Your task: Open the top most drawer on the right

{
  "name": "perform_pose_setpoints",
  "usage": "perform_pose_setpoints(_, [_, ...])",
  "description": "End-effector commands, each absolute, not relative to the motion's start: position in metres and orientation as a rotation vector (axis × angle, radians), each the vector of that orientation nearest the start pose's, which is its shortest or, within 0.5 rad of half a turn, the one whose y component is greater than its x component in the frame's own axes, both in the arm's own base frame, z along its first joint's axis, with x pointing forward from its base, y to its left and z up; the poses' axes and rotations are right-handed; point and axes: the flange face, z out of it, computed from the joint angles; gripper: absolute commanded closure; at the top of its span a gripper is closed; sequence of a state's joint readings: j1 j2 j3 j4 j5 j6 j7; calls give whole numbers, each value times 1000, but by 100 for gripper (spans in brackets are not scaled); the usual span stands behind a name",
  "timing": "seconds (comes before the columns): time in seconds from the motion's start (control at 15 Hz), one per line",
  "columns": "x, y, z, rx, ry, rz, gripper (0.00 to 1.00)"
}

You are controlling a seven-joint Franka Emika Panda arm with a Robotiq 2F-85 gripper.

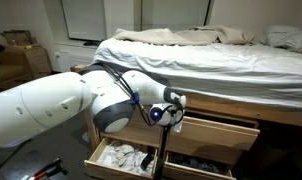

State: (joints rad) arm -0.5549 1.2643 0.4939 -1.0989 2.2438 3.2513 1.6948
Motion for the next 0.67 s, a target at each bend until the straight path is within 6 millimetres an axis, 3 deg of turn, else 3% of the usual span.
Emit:
perform_pose_setpoints(0.0, [659, -208, 41, 1577, 1850, 655, 0])
perform_pose_setpoints(0.2, [659, -208, 41, 1579, 1849, 654, 0])
perform_pose_setpoints(0.4, [654, -186, 43, 1515, 1914, 787, 0])
perform_pose_setpoints(0.53, [665, -175, 32, 1522, 1894, 859, 0])
perform_pose_setpoints(0.6, [666, -178, 37, 1514, 1904, 797, 0])
